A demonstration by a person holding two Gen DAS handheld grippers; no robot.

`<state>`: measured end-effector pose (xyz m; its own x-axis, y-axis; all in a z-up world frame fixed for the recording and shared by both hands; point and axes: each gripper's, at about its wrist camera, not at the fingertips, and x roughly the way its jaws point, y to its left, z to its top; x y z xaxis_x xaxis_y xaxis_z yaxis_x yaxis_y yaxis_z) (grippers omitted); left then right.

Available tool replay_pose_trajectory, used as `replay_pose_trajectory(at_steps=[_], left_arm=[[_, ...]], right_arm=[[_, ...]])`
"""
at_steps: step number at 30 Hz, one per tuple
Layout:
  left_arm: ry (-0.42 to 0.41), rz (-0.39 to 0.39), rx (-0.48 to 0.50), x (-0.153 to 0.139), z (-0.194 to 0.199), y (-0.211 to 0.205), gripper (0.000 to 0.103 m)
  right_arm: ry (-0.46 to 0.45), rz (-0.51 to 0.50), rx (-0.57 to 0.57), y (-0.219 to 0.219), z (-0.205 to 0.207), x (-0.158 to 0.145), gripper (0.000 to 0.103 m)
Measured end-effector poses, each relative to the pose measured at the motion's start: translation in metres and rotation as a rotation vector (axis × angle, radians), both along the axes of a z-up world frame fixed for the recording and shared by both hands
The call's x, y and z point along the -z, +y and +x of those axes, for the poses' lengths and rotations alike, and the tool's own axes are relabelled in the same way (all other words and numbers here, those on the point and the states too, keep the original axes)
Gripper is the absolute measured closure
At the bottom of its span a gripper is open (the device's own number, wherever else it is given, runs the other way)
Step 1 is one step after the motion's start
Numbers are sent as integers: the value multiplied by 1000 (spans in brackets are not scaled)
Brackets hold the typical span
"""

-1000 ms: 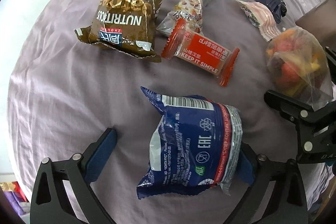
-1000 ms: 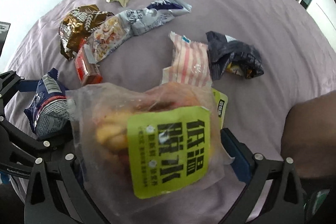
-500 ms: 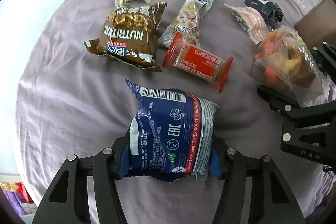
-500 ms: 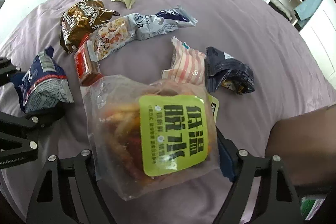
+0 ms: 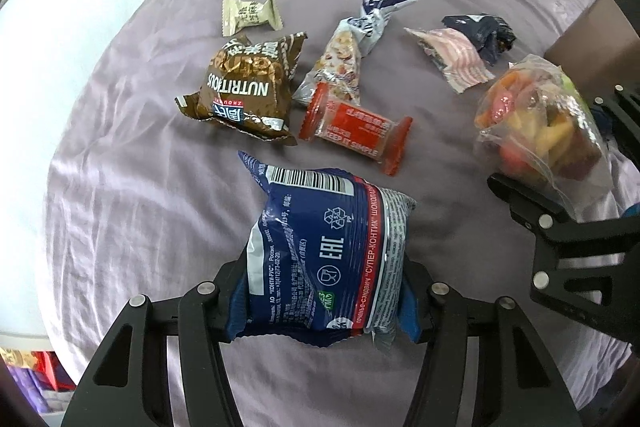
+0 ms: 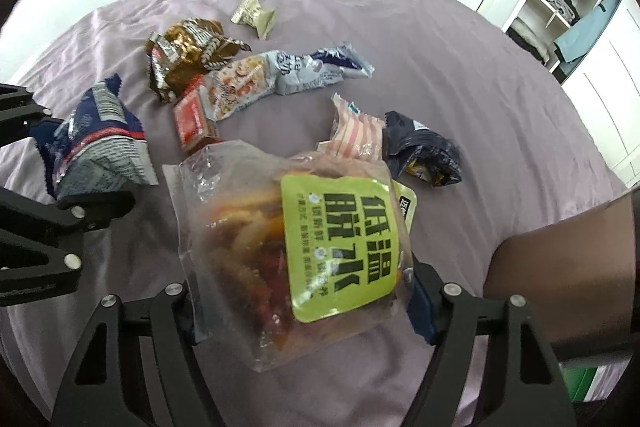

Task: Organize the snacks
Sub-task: 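Carry the blue bar and gummy bag over the green tray with both tools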

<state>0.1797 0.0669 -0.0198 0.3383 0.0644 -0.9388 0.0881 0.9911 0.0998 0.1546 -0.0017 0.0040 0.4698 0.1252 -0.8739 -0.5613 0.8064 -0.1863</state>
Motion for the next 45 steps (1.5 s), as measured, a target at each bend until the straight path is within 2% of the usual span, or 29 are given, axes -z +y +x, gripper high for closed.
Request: replay_pose_trajectory(at_steps=[8,13,17,29,34,40,45], left_arm=[[-9,33,95,-32,-16,-31,50],[1,35,190,-50,-26,-65,50],[7,15,297,-51,-35,-100,50],[42,-72,701,-46,-75,-256,50],[33,-133,805,-51,-85,-327,50],[16,-219,839,-70,-72,-404,50],[-31,-245,759,-76,-30,-452,50]], right_arm=[[24,34,-1,-31,-36,-41,0],[67,57,55,-68,-58,-63,0],[96,57,151,-110,-76,-75,0],[113,-6,477,-254,-123,-90,0],[92,-15,630,-317,-125,-95,0],[15,-22,773,-396,-112,-106,0],[-81,-27,794,-444,-78,-117,0]])
